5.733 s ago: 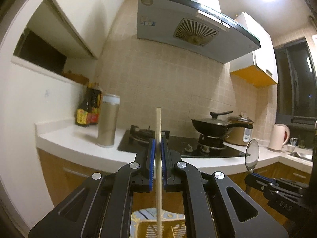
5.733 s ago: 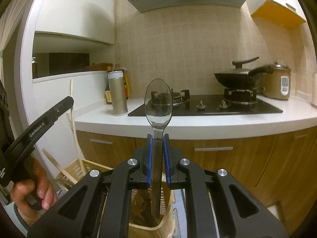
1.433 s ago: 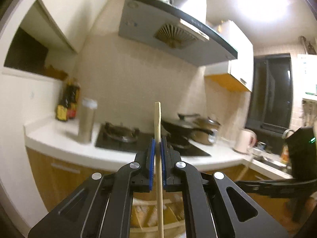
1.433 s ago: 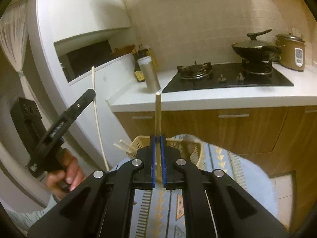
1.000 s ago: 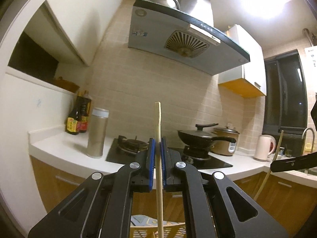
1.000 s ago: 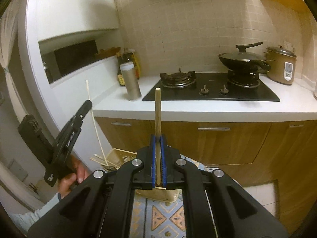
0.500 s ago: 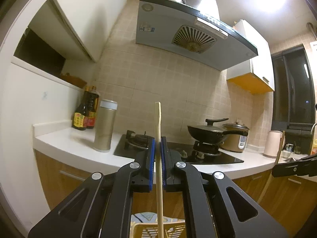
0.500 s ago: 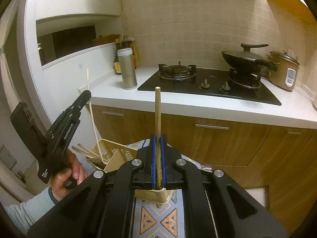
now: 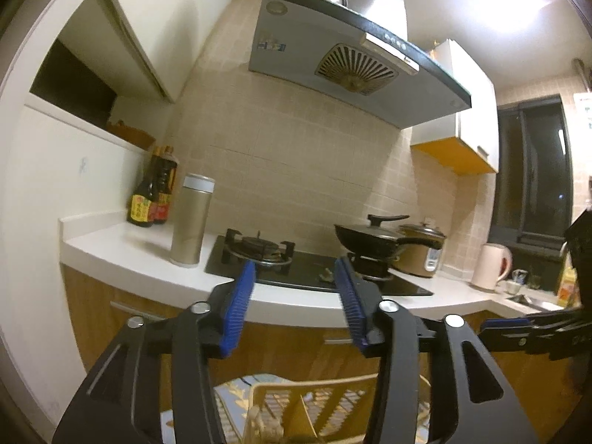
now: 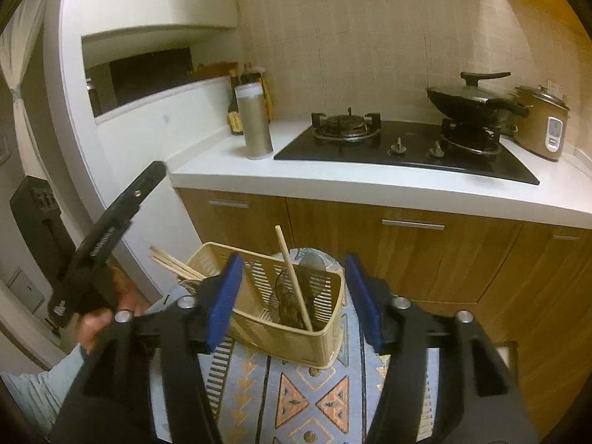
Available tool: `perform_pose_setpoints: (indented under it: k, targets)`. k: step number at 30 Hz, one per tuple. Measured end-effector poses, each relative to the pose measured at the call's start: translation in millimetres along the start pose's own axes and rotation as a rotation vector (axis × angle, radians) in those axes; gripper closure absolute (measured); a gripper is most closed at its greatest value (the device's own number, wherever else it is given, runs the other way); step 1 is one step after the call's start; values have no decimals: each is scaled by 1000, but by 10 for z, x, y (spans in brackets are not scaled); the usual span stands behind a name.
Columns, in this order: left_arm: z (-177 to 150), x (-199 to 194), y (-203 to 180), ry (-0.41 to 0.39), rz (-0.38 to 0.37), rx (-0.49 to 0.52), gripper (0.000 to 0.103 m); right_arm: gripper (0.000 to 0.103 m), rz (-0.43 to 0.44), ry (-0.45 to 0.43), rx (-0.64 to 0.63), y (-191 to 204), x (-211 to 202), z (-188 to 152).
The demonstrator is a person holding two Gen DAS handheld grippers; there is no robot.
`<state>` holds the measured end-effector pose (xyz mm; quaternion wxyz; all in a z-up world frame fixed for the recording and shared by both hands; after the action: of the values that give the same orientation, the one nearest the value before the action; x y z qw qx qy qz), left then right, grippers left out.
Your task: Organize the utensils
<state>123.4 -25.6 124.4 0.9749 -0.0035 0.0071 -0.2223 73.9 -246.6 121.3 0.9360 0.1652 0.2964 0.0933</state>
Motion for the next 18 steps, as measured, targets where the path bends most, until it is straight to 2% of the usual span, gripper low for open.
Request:
perform_pose_setpoints:
  k: [6, 8, 11, 15, 18]
  targets:
    - [-2, -338, 60, 41, -26, -32, 49, 49, 4, -27, 7, 55, -157, -204]
    - [-29, -426, 62, 58, -30, -39, 43, 49, 8, -43, -4, 104, -202, -287]
    - [-71, -588, 57, 69, -11, -27, 42, 49, -3, -79, -28, 201, -270, -447]
    - [-146, -772, 54, 82, 11, -24, 33, 48, -21, -124, -43, 279, -328, -596]
    - [-233, -869, 30, 97, 33, -14, 27, 41, -53, -163, -42, 302, -341, -712]
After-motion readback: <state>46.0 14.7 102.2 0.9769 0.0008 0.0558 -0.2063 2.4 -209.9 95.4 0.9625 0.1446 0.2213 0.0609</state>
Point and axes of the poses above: each gripper's, at about its wrist camera, not at the fingertips, and x roughly the way its jaws point, y to its left, z to its top, the point moved 4 cm from there along x, roughly the way its jaws point, and after that the axes turned 13 degrees about x, right-handed, at the moved point
